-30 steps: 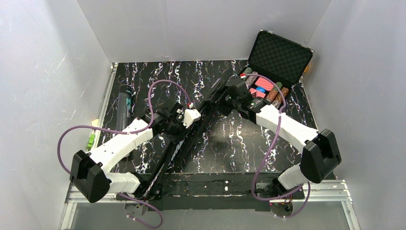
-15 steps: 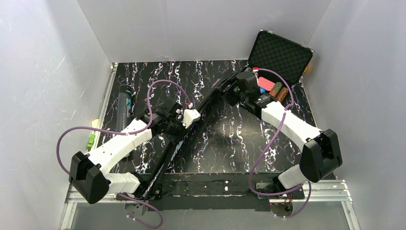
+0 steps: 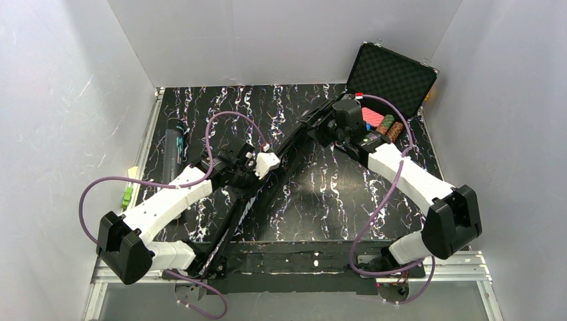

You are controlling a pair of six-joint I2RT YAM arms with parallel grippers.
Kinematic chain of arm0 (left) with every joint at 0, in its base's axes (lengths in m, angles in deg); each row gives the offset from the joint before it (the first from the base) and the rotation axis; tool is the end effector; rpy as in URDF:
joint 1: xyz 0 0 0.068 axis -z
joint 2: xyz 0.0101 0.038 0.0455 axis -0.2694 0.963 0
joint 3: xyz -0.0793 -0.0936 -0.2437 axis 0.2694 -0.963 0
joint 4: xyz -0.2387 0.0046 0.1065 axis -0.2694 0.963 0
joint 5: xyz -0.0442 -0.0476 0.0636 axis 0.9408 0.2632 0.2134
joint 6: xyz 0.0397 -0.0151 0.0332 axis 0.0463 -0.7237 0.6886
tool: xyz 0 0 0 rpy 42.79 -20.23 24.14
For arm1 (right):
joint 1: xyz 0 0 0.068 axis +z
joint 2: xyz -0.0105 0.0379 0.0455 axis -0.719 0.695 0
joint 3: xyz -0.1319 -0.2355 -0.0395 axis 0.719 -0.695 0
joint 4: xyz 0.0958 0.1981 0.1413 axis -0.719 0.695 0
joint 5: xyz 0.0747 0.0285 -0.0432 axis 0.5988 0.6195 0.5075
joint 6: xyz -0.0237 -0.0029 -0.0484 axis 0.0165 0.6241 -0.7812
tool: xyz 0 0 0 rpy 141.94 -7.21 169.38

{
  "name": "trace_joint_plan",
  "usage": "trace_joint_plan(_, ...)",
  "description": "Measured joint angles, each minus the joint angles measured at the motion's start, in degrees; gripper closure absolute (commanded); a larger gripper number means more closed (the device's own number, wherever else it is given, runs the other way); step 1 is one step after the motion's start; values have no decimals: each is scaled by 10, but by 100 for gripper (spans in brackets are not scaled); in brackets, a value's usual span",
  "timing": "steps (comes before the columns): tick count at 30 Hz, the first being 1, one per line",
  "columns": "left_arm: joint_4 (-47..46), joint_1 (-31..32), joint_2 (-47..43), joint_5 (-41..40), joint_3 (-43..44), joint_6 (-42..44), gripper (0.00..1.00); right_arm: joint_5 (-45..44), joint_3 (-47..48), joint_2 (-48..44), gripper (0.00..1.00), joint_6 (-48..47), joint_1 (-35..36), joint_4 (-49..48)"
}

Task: Pack up the badminton gear

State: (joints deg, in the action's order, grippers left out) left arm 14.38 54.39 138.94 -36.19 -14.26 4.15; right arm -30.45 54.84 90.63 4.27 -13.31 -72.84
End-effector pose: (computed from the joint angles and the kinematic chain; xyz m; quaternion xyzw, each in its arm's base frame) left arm 0.1792 -0.1511 0.2729 0.4591 0.8589 -0.1181 0.1938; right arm 0.2852 0.1787 0.3254 0.2927 0.7774 0.4095 0.3772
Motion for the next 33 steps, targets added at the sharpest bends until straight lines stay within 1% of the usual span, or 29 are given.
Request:
trace_joint_plan(6,1,0,-1,0,0,1,100,0,3,27,31,0,-12,3)
trace_joint_plan(13,1,0,-2,2,0,1,100,-2,-7,23,33,0,-37,-1)
trace_joint_plan(17,1,0,-2,5,0,2,100,12,-7,23,35,-2,-42,-9)
trace_joint_plan(21,1,0,-2,6,0,2,100,24,-7,18,35,-4,-40,3)
trace_joint_plan(24,1,0,-2,6,0,3,100,9,-20,-16,35,-10,-34,23)
trace_joint_plan(26,1,0,-2,6,0,4,100,-15,-38,-67,34,-19,-26,42)
trace_joint_plan(29,1,0,-2,6,0,4,100,-50,-38,-129,32,-42,-10,57)
trace_joint_plan(31,1,0,-2,6,0,4,100,-66,-12,-141,31,-61,10,66)
trace_joint_plan(33,1,0,-2,6,0,4,100,-76,30,-119,32,-79,39,68)
